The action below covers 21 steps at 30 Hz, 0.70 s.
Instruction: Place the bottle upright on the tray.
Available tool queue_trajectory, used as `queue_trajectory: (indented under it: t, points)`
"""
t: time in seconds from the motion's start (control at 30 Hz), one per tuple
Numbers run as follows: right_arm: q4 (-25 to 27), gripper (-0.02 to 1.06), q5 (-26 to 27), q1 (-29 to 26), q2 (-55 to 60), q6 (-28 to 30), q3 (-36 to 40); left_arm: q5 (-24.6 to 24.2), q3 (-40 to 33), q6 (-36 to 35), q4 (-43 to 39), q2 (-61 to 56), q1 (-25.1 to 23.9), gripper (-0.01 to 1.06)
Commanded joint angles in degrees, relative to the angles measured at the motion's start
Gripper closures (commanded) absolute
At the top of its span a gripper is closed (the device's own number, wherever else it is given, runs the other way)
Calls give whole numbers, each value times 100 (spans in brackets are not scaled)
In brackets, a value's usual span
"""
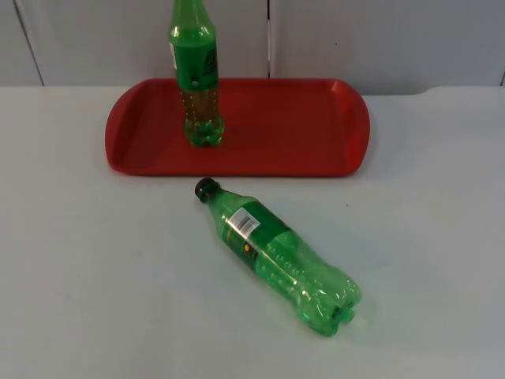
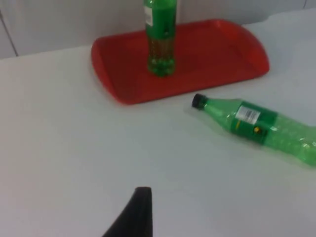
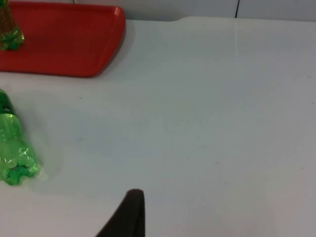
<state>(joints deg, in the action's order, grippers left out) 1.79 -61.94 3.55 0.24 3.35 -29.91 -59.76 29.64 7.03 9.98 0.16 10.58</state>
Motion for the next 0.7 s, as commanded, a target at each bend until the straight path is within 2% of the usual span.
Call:
queue_trajectory:
  t: [0.0,0.13,0.67]
  points:
    - [-19,-1,13,-32,-24,16,28,-150,-93,-95,-258,-16,12,0]
    - [-19,-1,13,-32,-24,4,28,-182,-133,-508,-523,-16,12,0]
    - [-19,-1,13,-32,-24,4,28,-182,-133,-528,-536,-16,0,0]
